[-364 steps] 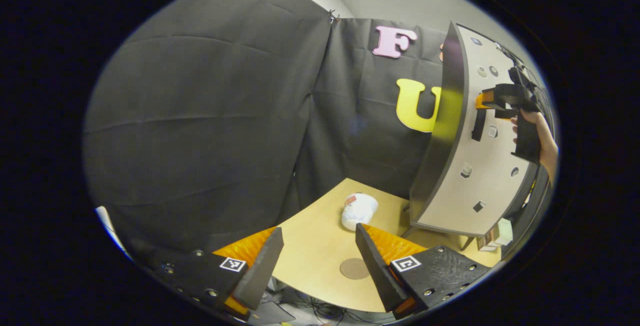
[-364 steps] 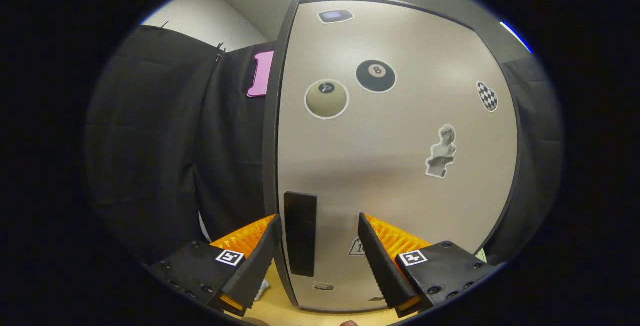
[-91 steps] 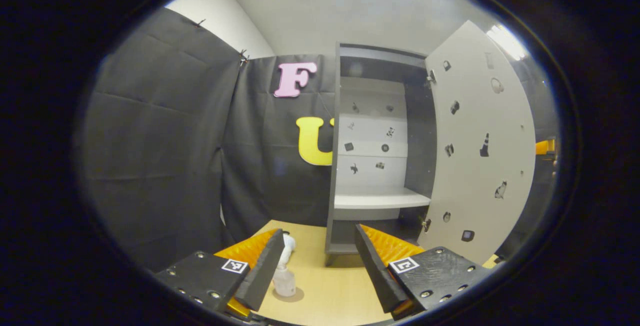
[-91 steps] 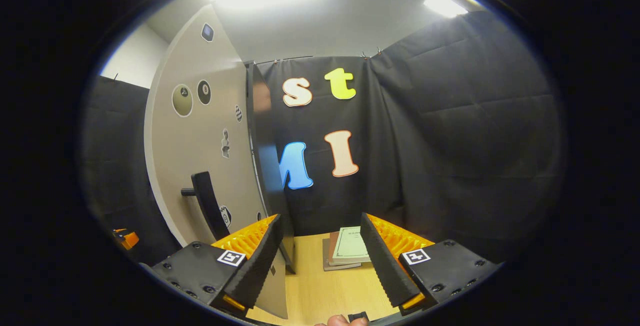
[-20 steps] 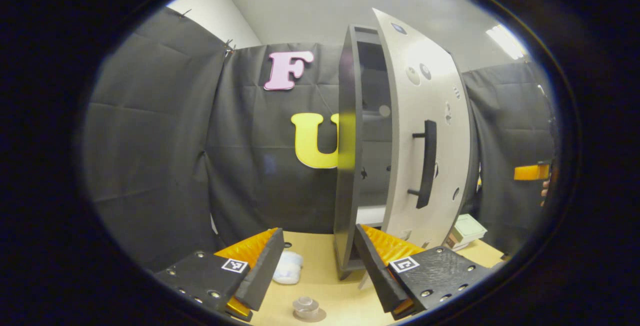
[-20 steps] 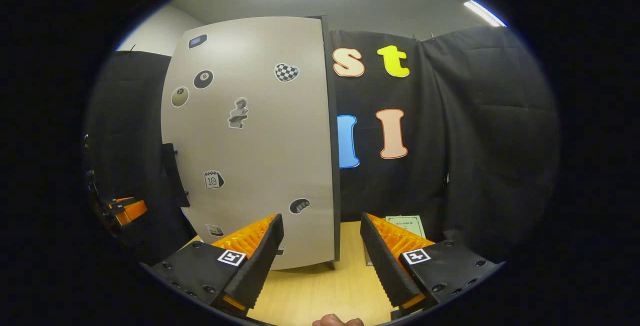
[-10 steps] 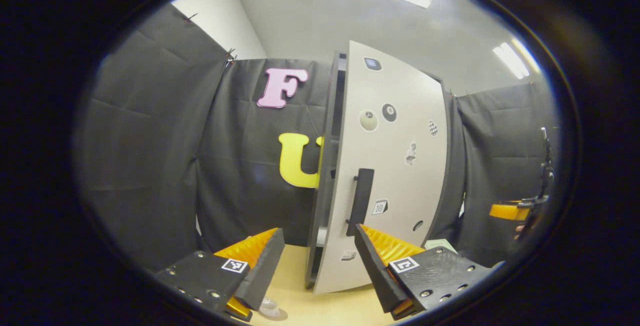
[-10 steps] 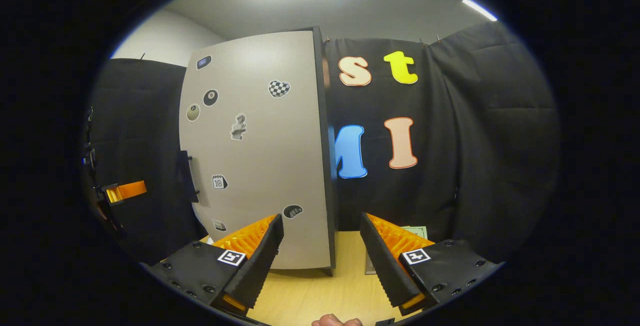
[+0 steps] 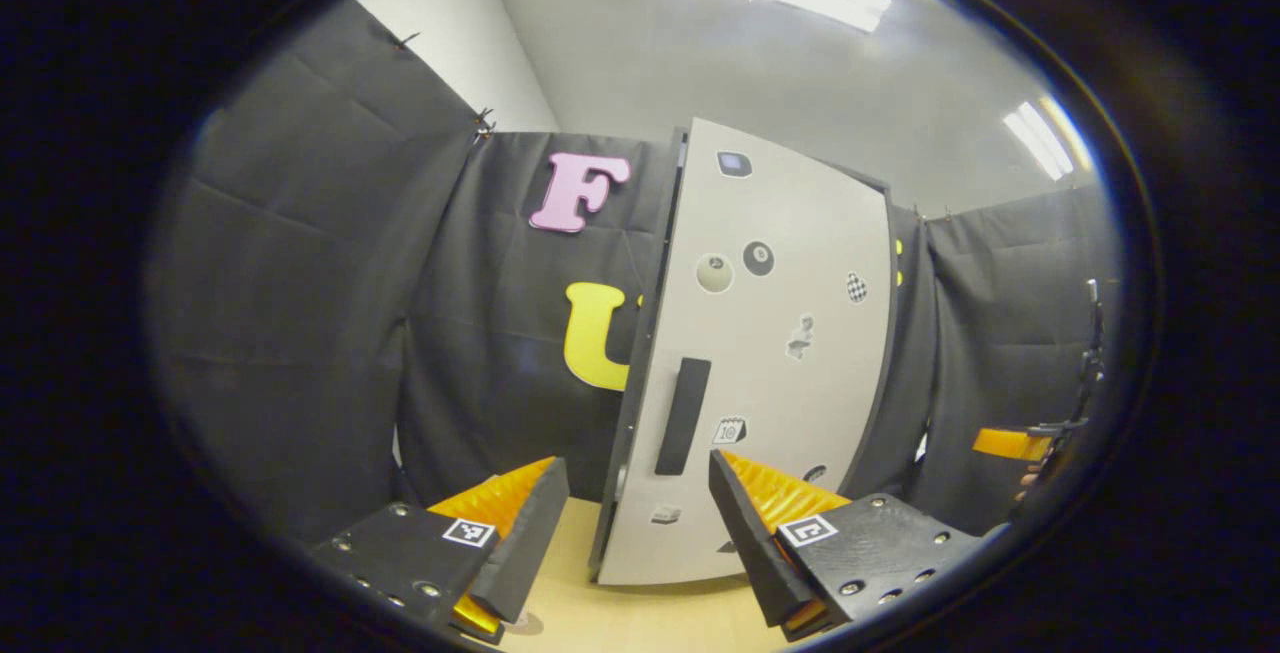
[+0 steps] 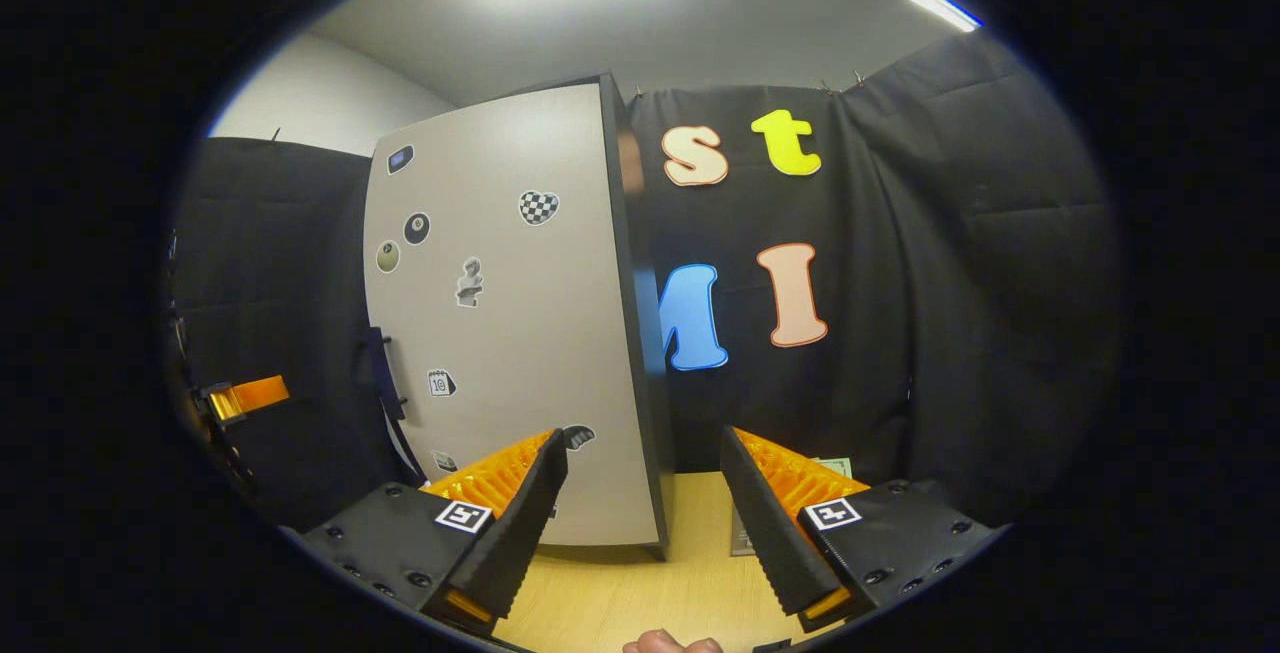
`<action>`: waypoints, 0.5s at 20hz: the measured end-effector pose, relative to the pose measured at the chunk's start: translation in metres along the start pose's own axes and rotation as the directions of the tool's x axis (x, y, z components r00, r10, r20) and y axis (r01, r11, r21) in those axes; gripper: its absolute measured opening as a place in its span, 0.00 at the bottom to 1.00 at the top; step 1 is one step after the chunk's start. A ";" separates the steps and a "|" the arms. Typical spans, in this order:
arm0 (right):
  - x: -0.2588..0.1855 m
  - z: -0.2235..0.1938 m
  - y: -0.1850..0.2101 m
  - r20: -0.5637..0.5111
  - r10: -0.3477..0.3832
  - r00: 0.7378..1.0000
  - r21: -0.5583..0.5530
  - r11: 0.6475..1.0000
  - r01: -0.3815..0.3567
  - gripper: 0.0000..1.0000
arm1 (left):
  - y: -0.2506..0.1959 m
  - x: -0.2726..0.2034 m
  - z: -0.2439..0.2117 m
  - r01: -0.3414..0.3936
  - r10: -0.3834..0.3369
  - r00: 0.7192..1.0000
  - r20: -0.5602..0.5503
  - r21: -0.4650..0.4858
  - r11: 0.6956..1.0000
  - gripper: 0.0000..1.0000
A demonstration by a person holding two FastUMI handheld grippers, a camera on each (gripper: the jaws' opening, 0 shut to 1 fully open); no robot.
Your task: Open the cabinet door with the right hand, grasp the bottle in the cabinet with the left hand and place it on the coaster, then close the cabinet door with the right hand.
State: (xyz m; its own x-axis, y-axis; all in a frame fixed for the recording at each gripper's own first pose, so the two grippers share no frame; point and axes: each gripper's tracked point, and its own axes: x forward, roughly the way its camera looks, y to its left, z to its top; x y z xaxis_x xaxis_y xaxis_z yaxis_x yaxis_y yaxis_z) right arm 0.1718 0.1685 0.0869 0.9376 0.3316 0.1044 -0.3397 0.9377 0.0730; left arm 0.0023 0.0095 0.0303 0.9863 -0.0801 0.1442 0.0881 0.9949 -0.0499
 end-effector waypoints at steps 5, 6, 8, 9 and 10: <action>0.007 -0.007 0.007 -0.014 0.002 1.000 -0.003 1.000 -0.002 0.98 | -0.010 0.001 -0.008 0.038 -0.038 0.999 -0.021 0.004 0.999 0.85; 0.009 -0.007 0.008 -0.016 0.000 1.000 0.001 1.000 0.000 0.98 | -0.011 0.003 -0.009 0.050 -0.050 0.998 -0.023 0.008 0.999 0.86; 0.016 -0.006 0.011 -0.016 -0.008 1.000 0.001 1.000 0.008 0.98 | -0.010 0.007 -0.009 0.069 -0.069 0.997 -0.022 0.022 0.997 0.87; 0.020 -0.004 0.011 -0.011 -0.020 1.000 -0.003 1.000 0.020 0.98 | -0.010 0.008 -0.008 0.080 -0.079 0.997 -0.016 0.030 0.996 0.87; 0.023 -0.003 0.011 -0.007 -0.034 0.999 -0.002 0.999 0.034 0.98 | -0.010 0.010 -0.007 0.092 -0.092 0.996 -0.012 0.035 0.995 0.87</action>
State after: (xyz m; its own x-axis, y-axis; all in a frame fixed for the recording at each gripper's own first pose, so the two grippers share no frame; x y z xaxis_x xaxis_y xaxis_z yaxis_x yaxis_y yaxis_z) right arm 0.1896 0.1867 0.0875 0.9490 0.3005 0.0952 -0.3078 0.9485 0.0745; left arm 0.0121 -0.0020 0.0254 0.9755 -0.1721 0.1367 0.1739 0.9848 -0.0013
